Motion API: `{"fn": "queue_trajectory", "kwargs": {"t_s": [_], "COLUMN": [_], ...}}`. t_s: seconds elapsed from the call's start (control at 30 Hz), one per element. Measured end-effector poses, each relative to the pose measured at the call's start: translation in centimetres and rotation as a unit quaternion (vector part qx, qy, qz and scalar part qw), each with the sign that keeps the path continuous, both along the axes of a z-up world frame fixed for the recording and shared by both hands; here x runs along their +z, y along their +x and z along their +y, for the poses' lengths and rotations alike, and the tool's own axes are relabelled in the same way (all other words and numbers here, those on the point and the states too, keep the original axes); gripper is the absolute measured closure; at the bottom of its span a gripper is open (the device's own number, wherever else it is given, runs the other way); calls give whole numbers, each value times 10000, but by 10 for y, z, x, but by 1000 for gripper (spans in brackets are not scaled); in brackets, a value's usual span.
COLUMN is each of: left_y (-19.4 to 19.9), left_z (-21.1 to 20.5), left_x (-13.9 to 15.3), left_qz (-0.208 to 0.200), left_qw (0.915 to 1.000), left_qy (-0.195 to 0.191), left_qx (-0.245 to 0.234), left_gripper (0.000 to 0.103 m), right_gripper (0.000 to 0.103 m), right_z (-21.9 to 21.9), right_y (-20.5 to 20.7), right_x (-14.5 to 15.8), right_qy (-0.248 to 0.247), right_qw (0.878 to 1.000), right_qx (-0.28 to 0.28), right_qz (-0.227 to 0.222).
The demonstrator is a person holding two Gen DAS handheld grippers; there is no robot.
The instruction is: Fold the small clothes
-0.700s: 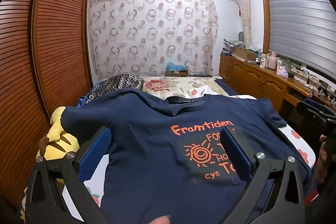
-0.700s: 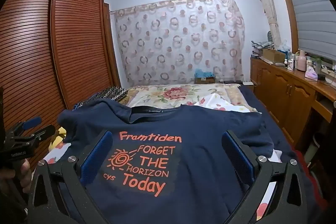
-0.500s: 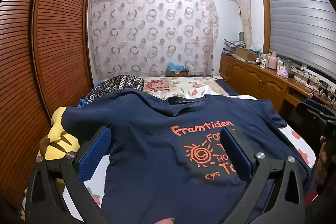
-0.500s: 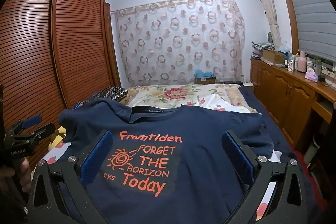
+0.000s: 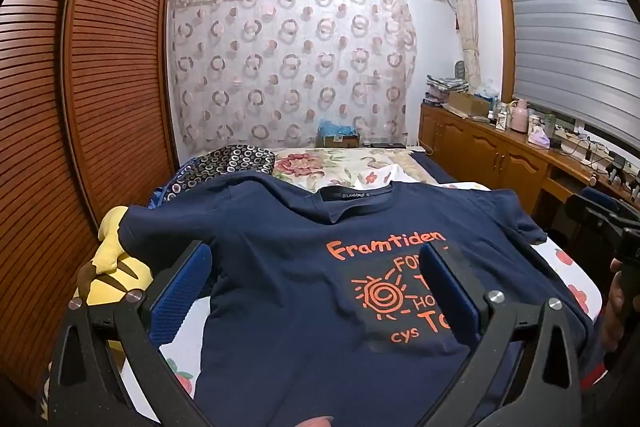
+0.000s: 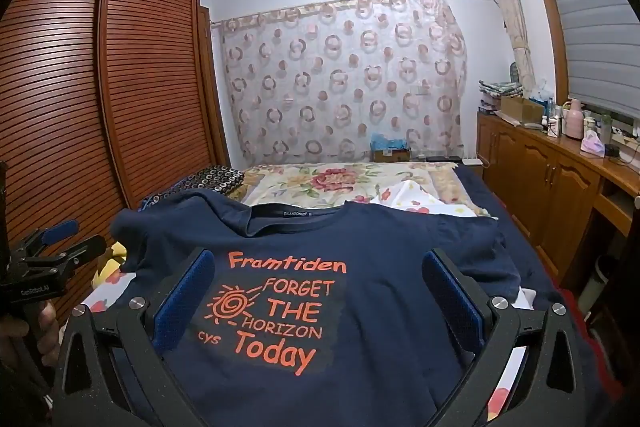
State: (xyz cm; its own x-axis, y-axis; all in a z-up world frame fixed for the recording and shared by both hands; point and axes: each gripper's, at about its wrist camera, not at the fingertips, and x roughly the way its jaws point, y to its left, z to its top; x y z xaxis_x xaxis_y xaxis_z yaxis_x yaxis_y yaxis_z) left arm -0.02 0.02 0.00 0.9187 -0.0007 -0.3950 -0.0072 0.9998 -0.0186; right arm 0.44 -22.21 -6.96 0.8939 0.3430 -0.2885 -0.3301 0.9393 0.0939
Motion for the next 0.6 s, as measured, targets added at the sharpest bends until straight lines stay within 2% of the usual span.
{"fn": "queue_trajectory", "kwargs": {"t_s": [0.6], "left_y": [0], "left_z": [5], "left_x": [5], "left_qz": [-27], "left_qw": [10000], "left_qy": [-16], "left_qx": [-28], "left_gripper": [0], "right_gripper": [0], "right_z": [1], "right_y": [1], "right_x": [0], "right_qy": [14], "right_qw": [10000], "right_qx": [12], "right_qz": [10]}}
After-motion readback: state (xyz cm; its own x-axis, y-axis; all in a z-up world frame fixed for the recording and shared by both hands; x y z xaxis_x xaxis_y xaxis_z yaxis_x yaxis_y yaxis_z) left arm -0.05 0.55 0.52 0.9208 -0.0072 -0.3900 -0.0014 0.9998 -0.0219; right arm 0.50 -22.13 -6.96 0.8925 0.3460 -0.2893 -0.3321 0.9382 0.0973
